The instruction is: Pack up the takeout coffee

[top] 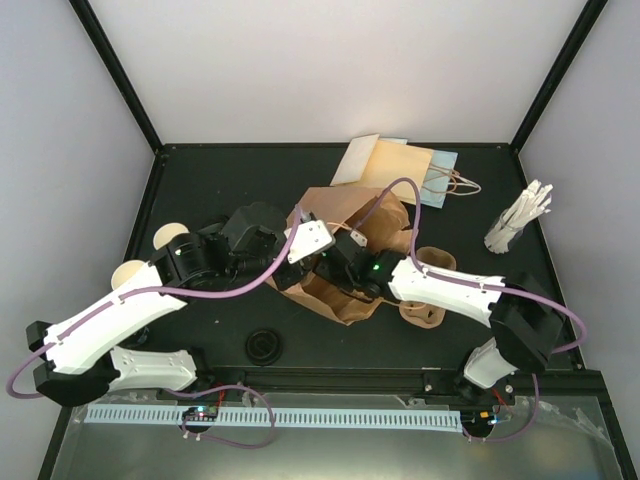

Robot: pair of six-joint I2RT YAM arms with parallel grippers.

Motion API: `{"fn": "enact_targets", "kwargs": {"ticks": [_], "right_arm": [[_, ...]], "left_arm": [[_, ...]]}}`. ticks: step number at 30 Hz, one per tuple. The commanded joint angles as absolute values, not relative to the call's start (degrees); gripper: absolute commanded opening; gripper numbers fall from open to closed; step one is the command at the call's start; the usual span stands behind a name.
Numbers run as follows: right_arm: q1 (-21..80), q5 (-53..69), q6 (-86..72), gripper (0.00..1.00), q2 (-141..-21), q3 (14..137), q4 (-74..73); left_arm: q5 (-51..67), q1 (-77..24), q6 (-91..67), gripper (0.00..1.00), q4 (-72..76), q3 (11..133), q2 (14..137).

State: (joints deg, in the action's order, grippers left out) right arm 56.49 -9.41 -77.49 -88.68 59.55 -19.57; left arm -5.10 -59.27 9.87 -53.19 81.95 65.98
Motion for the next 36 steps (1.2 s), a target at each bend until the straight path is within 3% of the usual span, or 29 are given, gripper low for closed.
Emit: {"fn": "enact_targets", "kwargs": {"ticks": [1, 9, 28, 36], "right_arm": [[60.0, -14.4, -81.1, 0.01, -89.6, 60.0, -15.3], [66.2, -19.3, -82.9, 0.01, -90.9, 58.8, -13.1], [65.9, -25.5, -97.0, 0.01, -89.7, 52.1, -5.5], [65.9, -26.5, -89.2, 0.01, -91.1, 55.3, -10.2]], "left_arm": [[-2.4, -61.0, 14.2, 0.02, -49.0, 81.7, 65.5], [-6.8, -61.5, 17.0, 0.01, -45.2, 80.3, 66.0], [-4.7, -64.8, 17.8, 0.02, -45.0, 78.2, 64.1], [-7.5, -65.3, 17.7, 0.02, -45.5, 77.1, 63.0]]}}
